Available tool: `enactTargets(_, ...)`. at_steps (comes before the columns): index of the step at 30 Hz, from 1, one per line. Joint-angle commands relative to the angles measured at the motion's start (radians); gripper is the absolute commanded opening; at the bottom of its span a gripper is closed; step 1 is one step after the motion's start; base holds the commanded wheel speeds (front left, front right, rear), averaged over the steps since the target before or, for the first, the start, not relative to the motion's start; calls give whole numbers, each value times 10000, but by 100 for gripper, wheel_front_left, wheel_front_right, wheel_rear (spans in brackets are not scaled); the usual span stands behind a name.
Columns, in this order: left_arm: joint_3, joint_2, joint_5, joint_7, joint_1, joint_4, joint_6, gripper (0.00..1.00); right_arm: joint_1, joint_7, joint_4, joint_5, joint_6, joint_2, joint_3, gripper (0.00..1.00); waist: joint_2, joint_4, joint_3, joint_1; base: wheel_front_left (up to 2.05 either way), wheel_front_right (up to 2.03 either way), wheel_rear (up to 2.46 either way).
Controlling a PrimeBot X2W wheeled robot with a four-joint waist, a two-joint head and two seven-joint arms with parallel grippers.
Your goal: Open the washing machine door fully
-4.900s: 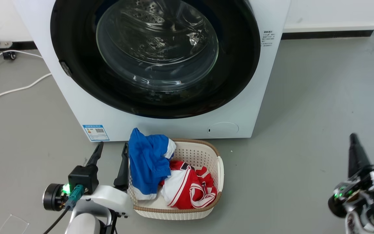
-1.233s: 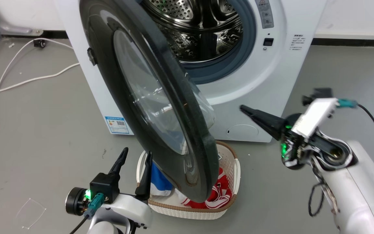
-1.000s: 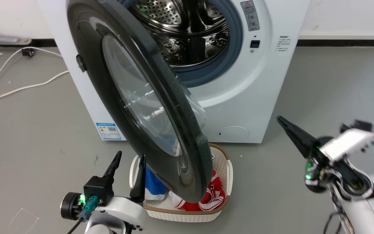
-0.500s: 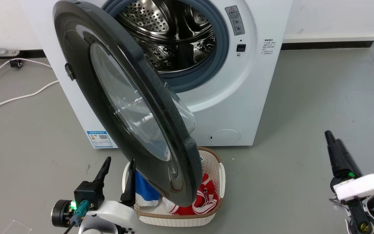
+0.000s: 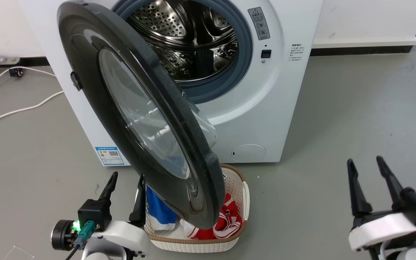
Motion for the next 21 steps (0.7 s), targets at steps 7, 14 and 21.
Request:
enactTargets(7,45,56,111,-27,-11,8,14,100,658,259,-327,-491,-3,677,-71,100,0,-42,-31,0,0,0,0)
enactTargets(14,50,40,107,-27,27,81,21,100,684,443,-404,-557,-3,824,-165,100,0,-26,-28,0,0,0,0)
enactTargets(21,90,33,94,-27,5,61,9,100,729,584,-434,-486,-3,884,-182,100,0,-51,-10,0,0,0,0)
